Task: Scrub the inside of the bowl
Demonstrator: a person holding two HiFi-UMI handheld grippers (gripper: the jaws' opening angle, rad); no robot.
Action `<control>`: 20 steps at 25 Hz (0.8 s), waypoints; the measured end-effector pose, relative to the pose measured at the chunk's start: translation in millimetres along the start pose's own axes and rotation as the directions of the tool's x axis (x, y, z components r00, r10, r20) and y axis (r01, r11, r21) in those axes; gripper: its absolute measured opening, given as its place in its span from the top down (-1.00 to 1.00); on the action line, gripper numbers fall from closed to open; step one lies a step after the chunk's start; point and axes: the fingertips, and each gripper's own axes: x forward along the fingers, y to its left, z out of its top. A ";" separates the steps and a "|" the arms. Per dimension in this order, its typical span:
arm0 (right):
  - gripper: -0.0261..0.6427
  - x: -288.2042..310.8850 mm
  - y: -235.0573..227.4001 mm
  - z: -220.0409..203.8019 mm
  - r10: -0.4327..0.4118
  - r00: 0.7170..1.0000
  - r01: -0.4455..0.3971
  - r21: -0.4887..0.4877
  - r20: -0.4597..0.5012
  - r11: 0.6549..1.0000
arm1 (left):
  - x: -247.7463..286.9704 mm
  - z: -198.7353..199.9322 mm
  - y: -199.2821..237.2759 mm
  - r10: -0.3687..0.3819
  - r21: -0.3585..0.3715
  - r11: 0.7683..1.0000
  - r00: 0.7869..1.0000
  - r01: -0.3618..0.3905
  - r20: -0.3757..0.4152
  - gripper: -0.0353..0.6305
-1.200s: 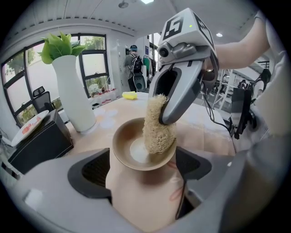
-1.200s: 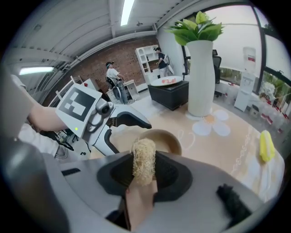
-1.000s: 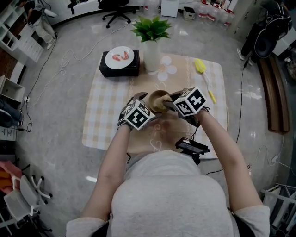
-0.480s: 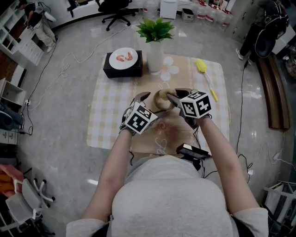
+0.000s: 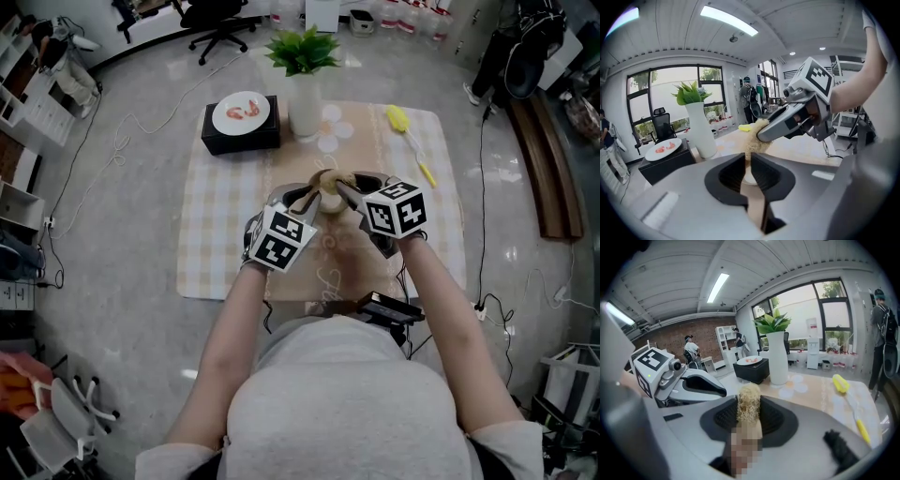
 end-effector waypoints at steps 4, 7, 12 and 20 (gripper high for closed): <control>0.61 -8.0 3.9 0.3 -0.018 1.000 0.018 -0.005 0.021 1.000 | -7.9 5.7 3.9 0.039 -0.033 0.999 0.998 -0.037 0.052 0.88; 0.61 -15.1 7.8 4.9 -0.024 0.998 0.025 -0.017 0.055 1.000 | -11.7 14.5 8.0 0.088 -0.048 0.995 0.991 -0.084 0.096 0.88; 0.61 -26.5 14.8 13.2 -0.048 0.993 0.054 -0.056 0.109 0.997 | -21.6 28.7 12.8 0.165 -0.106 0.983 0.976 -0.151 0.140 0.88; 0.61 -54.4 35.7 28.9 -0.079 0.973 0.096 -0.067 0.217 0.993 | -50.7 48.9 13.6 0.277 -0.200 0.951 0.937 -0.235 0.213 0.88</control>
